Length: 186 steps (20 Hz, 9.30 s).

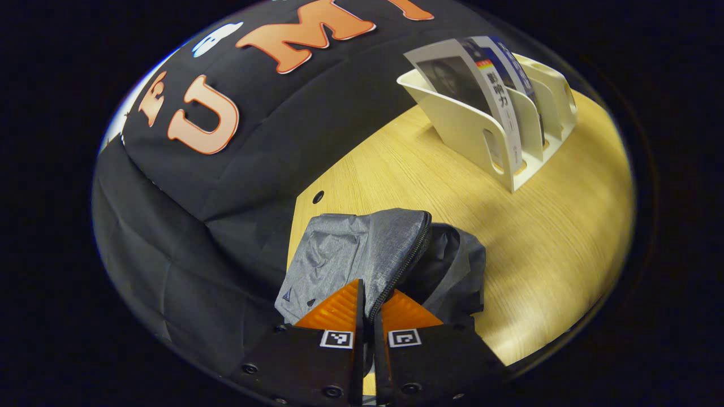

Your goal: Open the schoolbag, grab two books from the bookshelf and put them into the schoolbag.

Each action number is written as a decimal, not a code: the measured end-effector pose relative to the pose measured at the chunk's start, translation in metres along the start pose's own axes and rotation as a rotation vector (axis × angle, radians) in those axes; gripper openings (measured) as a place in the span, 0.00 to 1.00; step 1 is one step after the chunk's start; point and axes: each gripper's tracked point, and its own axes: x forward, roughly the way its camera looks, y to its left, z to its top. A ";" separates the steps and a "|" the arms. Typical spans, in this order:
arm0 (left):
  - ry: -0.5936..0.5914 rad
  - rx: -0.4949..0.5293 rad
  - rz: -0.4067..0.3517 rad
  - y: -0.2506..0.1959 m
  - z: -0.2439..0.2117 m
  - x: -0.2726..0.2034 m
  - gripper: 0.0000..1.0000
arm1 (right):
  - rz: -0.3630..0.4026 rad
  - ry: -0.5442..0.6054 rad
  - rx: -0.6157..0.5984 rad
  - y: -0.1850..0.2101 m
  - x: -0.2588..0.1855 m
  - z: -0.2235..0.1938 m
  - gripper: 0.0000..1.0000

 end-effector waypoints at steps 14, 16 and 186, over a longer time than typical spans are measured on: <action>-0.071 -0.416 -0.492 0.080 0.021 0.001 0.04 | -0.023 0.076 -0.058 0.112 -0.013 0.022 0.95; -0.076 -0.431 -0.563 0.093 0.025 0.001 0.04 | 0.037 0.184 -0.013 0.138 -0.013 0.005 0.95; 0.176 -0.602 -0.812 0.088 0.070 0.003 0.05 | 0.089 0.917 0.424 0.098 -0.007 -0.027 0.31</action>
